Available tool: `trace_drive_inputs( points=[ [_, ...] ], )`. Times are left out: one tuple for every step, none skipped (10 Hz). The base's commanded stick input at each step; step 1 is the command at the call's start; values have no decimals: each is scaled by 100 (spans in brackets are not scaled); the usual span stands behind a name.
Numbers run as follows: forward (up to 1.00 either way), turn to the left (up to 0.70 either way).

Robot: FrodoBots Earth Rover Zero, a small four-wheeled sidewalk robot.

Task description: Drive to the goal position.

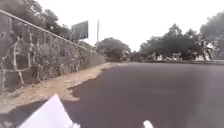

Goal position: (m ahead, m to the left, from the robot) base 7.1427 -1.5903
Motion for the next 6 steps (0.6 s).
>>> trace_drive_inputs(
  points=[
    [50, 0],
    [50, 0],
    [50, 0],
    [50, 0],
    [50, -4],
    [50, -16]
  ],
)
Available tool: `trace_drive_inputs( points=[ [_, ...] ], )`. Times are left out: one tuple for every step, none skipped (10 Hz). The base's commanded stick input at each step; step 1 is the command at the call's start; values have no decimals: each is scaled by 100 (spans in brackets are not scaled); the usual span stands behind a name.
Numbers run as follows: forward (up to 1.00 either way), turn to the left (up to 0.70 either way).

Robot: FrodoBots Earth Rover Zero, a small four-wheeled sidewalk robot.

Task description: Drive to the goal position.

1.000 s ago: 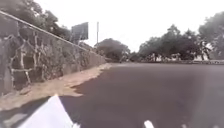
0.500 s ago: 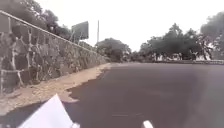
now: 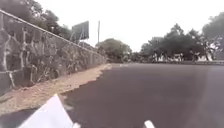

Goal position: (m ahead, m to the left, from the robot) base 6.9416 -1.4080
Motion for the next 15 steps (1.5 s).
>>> trace_drive_inputs(
  points=[
    [50, -27],
    [50, -36],
    [50, -42],
    [50, -48],
    [50, -36],
    [50, -18],
    [50, -1],
    [50, 0],
    [50, 0],
    [50, 0],
    [50, 0],
    [50, 0],
    [50, 0],
    [50, 0],
    [50, 0]
  ],
)
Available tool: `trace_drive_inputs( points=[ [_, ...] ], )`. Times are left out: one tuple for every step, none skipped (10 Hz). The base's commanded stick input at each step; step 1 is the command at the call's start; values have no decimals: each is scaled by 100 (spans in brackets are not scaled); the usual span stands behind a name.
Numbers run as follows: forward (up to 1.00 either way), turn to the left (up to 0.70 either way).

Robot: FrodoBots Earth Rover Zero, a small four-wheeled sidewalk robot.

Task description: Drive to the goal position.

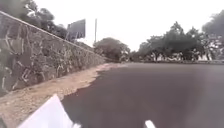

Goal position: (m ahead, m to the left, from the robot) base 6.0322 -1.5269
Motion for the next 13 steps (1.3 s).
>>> trace_drive_inputs(
  points=[
    [50, 0],
    [50, 0],
    [50, 0],
    [50, 0],
    [50, 0],
    [50, 0],
    [50, 0],
    [50, 0],
    [50, -14],
    [50, -33],
    [50, -50],
    [50, -50],
    [50, -50]
  ],
)
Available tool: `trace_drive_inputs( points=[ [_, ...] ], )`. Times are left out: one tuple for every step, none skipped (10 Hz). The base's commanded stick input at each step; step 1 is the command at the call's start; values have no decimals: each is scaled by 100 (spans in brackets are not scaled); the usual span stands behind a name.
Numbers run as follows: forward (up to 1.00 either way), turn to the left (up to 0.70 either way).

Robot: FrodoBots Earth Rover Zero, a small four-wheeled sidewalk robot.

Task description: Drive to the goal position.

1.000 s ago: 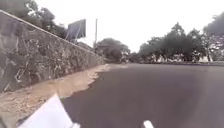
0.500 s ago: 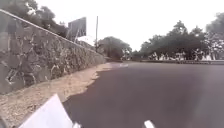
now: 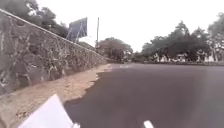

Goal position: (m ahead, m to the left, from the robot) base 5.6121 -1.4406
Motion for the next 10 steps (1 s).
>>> trace_drive_inputs(
  points=[
    [50, -49],
    [50, -44],
    [50, -40],
    [50, -30],
    [50, -16],
    [50, -2],
    [50, 0],
    [50, 0],
    [50, 0],
    [50, 0]
  ],
)
